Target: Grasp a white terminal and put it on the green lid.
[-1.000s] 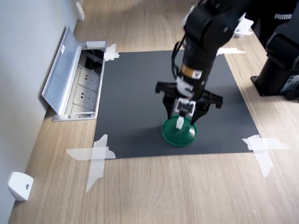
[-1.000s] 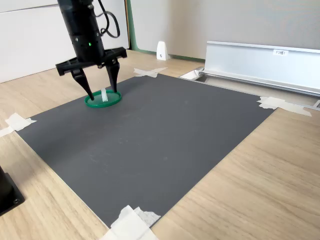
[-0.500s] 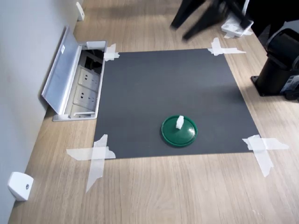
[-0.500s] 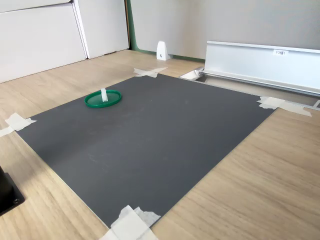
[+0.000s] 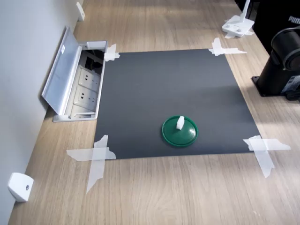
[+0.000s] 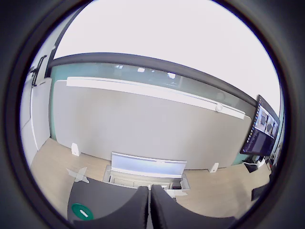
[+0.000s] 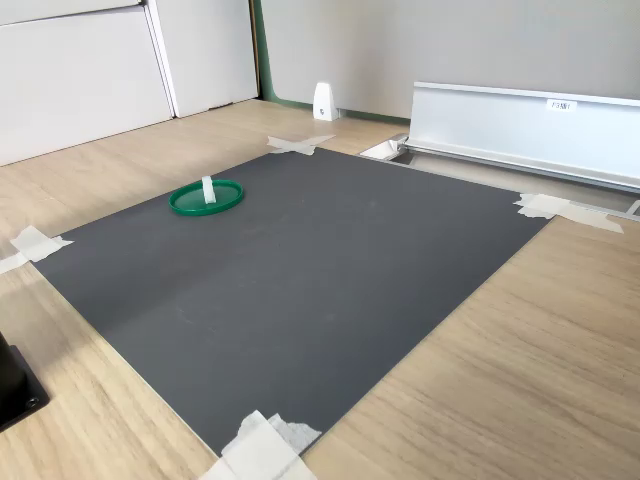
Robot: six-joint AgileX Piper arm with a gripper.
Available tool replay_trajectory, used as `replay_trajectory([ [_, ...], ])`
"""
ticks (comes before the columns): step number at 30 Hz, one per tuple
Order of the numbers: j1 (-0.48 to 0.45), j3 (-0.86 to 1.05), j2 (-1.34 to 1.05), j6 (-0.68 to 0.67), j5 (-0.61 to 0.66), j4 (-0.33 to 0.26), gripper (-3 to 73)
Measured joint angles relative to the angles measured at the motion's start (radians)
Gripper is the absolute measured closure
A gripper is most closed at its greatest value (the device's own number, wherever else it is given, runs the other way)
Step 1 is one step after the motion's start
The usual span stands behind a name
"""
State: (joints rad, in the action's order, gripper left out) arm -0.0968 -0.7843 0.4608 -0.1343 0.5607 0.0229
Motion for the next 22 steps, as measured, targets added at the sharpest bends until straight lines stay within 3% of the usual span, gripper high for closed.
replay_trajectory([
  [11,-0.057,0.362,-0.453,0.005,-0.018,-0.032,70.2],
  [22,-0.057,0.535,-0.474,0.010,-0.019,-0.048,70.3],
])
